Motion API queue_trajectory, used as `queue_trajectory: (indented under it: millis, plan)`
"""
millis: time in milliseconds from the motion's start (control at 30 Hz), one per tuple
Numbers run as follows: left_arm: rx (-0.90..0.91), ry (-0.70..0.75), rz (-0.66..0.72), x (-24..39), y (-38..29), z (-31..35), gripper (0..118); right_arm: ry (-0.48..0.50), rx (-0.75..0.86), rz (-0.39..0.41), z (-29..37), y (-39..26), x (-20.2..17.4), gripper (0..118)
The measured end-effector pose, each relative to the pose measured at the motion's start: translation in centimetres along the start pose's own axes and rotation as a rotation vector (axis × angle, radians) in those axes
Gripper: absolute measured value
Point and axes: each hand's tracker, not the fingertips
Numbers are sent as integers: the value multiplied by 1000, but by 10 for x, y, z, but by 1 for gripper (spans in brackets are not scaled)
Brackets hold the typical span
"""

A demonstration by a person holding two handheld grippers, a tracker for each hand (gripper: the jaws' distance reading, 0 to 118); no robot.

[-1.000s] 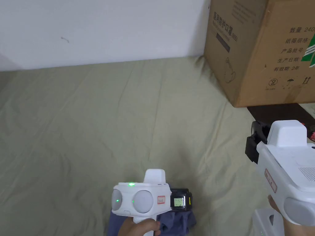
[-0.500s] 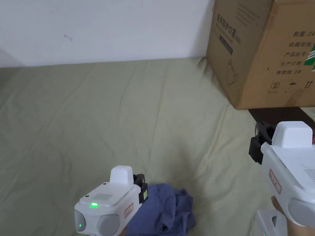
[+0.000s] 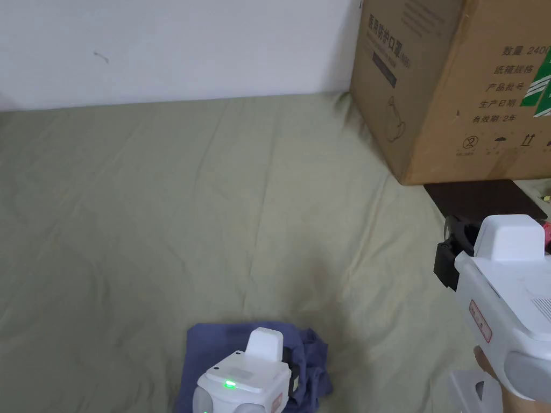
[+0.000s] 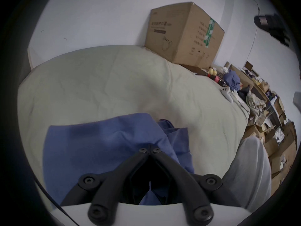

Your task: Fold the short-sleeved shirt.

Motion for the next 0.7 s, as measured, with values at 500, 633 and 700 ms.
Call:
queue_trajectory:
  millis: [500,633,700]
  plan:
    - [-11,-3,-56,30,-5,-17,0,-19,-11,-3,0,-1,9,0]
    - [129,0,-90,24,24,31,0,-13,8,-3,8,4,6,0]
    - [214,8,-92,19,43,58,0,-7,21,-4,12,9,1,0]
